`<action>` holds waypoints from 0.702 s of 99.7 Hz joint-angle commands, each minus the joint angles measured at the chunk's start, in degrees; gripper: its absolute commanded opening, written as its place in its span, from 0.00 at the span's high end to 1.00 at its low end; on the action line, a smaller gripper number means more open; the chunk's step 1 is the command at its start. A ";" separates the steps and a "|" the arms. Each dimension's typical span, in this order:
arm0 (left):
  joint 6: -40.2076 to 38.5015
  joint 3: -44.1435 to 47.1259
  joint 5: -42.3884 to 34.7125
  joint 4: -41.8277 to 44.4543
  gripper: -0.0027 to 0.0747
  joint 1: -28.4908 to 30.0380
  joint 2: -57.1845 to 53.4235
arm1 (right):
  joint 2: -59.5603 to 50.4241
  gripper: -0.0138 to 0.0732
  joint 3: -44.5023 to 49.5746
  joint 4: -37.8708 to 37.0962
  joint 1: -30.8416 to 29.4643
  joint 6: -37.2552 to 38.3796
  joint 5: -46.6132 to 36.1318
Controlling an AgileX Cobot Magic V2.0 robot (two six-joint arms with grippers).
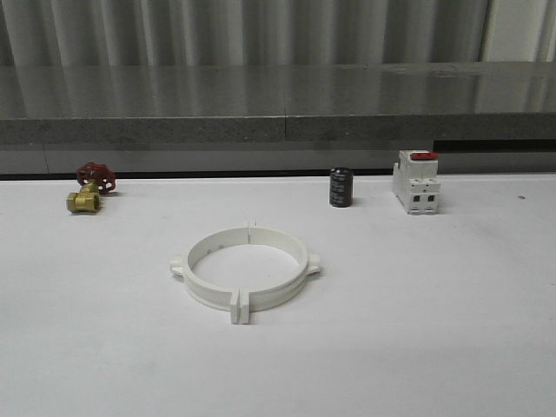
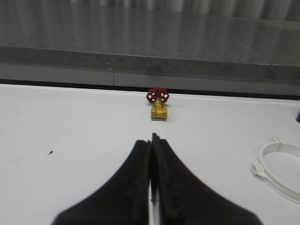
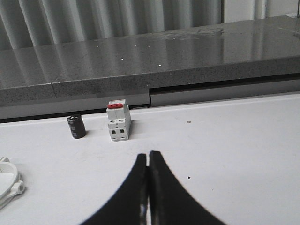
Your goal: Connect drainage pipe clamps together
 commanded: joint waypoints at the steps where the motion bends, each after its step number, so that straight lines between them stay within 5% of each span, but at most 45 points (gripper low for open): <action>1: 0.22 1.28 -7.65 -1.41 0.99 1.99 -1.28 | 0.50 0.92 -0.95 0.21 -0.28 -0.53 -4.47; 70: -1.96 8.04 -10.73 5.64 0.99 0.02 -8.48 | 0.50 0.92 -0.95 0.21 -0.28 -0.53 -4.47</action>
